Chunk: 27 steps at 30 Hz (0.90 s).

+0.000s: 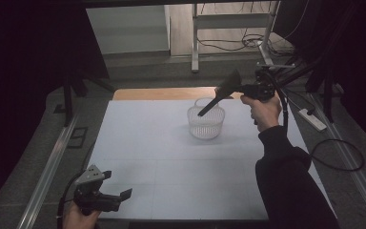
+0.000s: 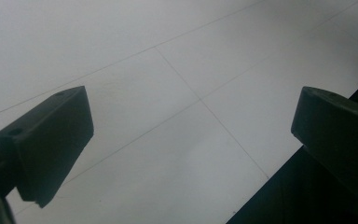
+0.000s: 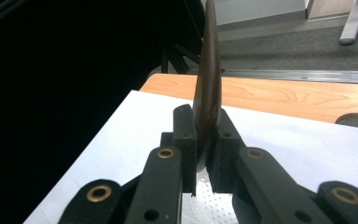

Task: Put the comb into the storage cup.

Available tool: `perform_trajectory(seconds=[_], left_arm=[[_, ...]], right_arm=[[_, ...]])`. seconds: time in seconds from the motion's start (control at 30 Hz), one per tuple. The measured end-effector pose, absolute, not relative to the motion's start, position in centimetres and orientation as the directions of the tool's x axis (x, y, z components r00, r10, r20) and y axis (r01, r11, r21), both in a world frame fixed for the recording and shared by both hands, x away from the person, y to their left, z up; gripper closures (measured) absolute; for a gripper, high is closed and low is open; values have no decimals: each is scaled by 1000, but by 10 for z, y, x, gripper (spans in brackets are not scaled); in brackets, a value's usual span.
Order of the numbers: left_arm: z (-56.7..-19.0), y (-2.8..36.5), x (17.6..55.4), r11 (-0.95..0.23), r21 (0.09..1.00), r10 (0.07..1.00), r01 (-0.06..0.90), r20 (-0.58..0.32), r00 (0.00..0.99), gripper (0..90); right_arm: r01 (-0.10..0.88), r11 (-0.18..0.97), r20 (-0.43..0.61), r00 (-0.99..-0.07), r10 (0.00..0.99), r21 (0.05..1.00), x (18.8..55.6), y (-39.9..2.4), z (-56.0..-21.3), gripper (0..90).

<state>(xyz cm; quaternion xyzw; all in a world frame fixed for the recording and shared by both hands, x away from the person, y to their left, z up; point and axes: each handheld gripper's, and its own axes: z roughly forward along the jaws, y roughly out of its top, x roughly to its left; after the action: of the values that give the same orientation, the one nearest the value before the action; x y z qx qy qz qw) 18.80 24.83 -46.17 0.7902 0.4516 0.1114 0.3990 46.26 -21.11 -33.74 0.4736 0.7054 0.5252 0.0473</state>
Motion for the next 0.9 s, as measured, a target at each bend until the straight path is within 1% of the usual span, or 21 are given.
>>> perform_trajectory(seconds=[0.2, 0.9], left_arm=[[-462, 248, 188, -275, 731, 802, 625, -184, 568, 0], [-462, 248, 189, -276, 724, 803, 632, -188, 566, 0]], right_arm=[[622, 24, 411, -545, 731, 782, 465, -206, -344, 835], [664, 54, 423, -534, 732, 746, 472, -195, -381, 835]])
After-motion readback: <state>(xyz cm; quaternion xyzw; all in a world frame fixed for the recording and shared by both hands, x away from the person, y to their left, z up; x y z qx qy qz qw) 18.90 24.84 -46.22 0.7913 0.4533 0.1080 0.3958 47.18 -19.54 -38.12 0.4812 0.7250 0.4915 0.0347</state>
